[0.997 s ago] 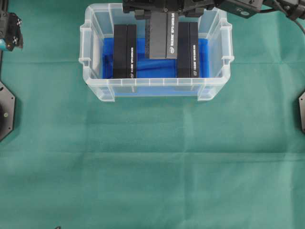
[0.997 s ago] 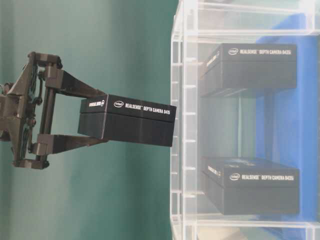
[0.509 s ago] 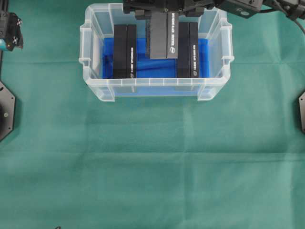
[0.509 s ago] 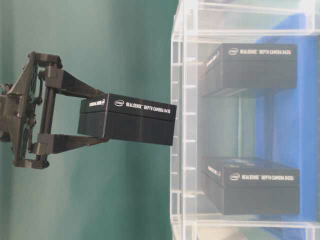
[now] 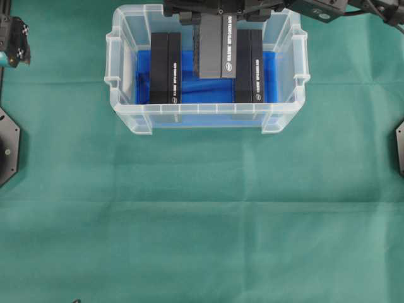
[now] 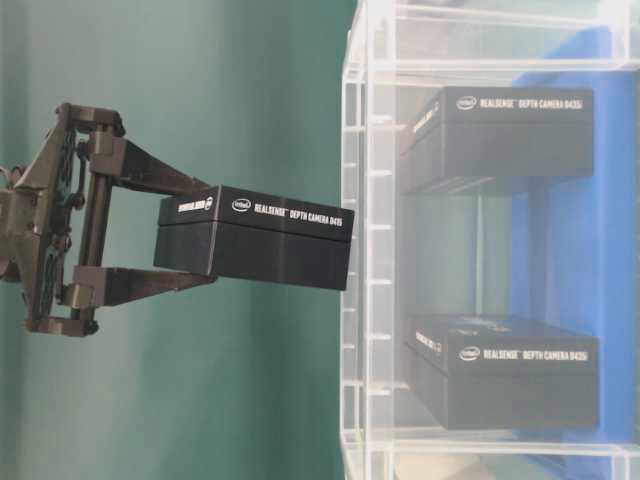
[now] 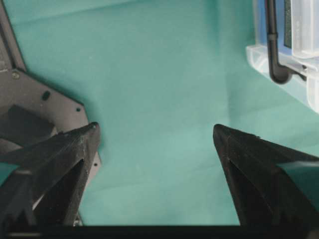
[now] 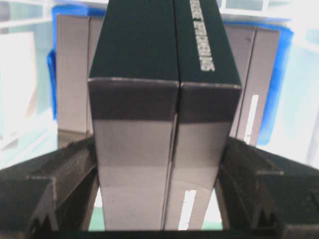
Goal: Take out the box from the case.
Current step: 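Lift the middle black box straight up out of the case, then carry the box with the right gripper toward the near side of the case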
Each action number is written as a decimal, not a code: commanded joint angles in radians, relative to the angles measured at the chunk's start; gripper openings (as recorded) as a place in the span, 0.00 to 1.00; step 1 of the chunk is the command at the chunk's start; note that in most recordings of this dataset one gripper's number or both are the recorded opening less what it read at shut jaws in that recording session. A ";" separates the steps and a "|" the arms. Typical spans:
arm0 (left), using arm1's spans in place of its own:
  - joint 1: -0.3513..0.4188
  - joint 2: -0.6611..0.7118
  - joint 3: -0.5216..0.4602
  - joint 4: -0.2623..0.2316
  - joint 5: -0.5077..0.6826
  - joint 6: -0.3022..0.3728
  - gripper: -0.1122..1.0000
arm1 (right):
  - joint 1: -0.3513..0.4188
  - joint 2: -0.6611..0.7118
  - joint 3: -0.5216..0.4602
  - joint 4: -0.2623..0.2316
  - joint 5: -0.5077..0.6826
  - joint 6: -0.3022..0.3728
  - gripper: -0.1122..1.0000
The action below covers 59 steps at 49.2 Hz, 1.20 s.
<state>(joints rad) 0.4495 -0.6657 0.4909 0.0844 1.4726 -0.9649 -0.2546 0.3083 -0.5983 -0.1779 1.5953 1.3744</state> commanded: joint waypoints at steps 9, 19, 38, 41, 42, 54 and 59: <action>0.005 -0.003 -0.026 0.005 -0.003 0.000 0.97 | 0.006 -0.066 -0.037 -0.006 -0.003 -0.002 0.71; 0.005 -0.003 -0.026 0.005 -0.003 0.000 0.97 | 0.031 -0.072 -0.067 -0.006 0.044 0.006 0.71; 0.005 -0.003 -0.023 0.003 0.000 0.000 0.97 | 0.123 -0.071 -0.077 -0.034 0.077 0.072 0.71; 0.005 -0.003 -0.023 0.003 0.000 0.000 0.97 | 0.140 -0.071 -0.075 -0.041 0.084 0.081 0.71; 0.005 -0.003 -0.023 0.003 0.000 -0.002 0.97 | 0.146 -0.071 -0.075 -0.044 0.087 0.087 0.71; 0.005 -0.003 -0.023 0.005 0.000 -0.003 0.97 | 0.227 -0.067 -0.075 -0.061 0.121 0.164 0.71; 0.005 -0.005 -0.023 0.005 0.000 -0.003 0.97 | 0.264 -0.066 -0.075 -0.064 0.121 0.198 0.71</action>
<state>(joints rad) 0.4510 -0.6673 0.4909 0.0859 1.4742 -0.9664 -0.0169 0.2899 -0.6427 -0.2332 1.7150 1.5585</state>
